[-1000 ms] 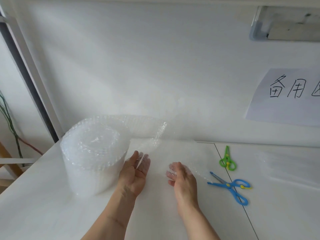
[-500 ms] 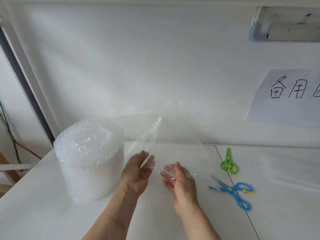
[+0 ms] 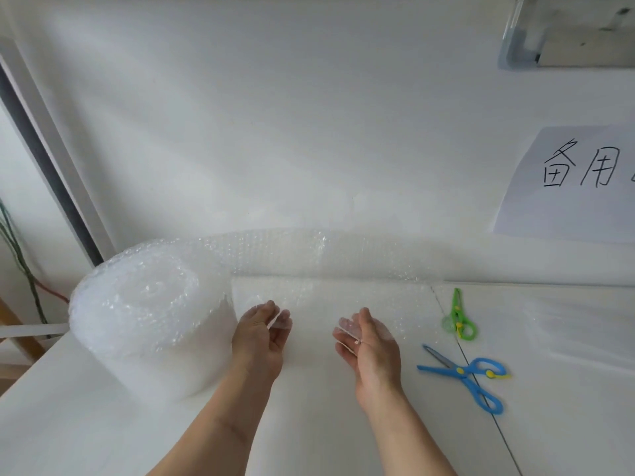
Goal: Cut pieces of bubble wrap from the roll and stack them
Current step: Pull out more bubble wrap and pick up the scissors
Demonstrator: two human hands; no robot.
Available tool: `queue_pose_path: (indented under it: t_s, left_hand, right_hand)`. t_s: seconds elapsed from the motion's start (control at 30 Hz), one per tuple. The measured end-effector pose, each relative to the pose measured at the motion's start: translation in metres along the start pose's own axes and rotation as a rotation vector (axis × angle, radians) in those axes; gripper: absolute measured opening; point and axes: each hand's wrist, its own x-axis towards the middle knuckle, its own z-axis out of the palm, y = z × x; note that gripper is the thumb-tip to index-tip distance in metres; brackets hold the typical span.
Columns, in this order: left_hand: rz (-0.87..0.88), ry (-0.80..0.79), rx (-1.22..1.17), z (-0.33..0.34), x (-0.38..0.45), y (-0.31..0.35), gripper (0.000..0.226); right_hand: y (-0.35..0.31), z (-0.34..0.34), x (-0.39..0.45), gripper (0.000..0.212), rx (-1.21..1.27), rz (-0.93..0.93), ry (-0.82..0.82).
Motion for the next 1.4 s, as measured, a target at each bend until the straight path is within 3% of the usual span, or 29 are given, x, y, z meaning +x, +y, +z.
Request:
queue_pose_path:
  t_s: [0.17,0.43,0.67,0.87,1.0,1.1,1.23,1.4]
  left_hand:
    - [-0.038,0.001,0.053,0.001,-0.004,-0.005,0.006]
    - [-0.093,0.006,0.008,0.002,-0.014,-0.007,0.013]
    - [-0.135,-0.072,0.375,0.004,-0.023,-0.018,0.010]
    - [-0.129,-0.073,0.378,0.007,-0.022,-0.022,0.007]
    - [-0.127,-0.063,0.233,0.009,-0.022,-0.030,0.006]
    - [-0.143,-0.056,0.112,0.014,-0.028,-0.038,0.006]
    - [-0.150,-0.057,0.046,0.021,-0.033,-0.048,0.005]
    - [-0.118,-0.026,0.140,0.026,-0.030,-0.053,0.004]
  right_hand:
    - [0.004,0.007,-0.001,0.027,-0.136,0.028,-0.061]
    - [0.007,0.005,-0.008,0.023,-0.085,0.006,-0.008]
    - [-0.006,-0.012,-0.006,0.028,-0.159,0.101,-0.044]
    - [-0.027,-0.030,-0.014,0.035,-0.407,0.231,-0.131]
    - [-0.030,-0.051,-0.015,0.025,-0.778,0.042,-0.138]
    - [-0.038,-0.067,-0.016,0.035,-1.033,-0.133,-0.068]
    - [-0.052,-0.091,-0.018,0.038,-1.156,-0.212,0.034]
    - [-0.053,-0.123,-0.015,0.017,-1.335,-0.266,0.187]
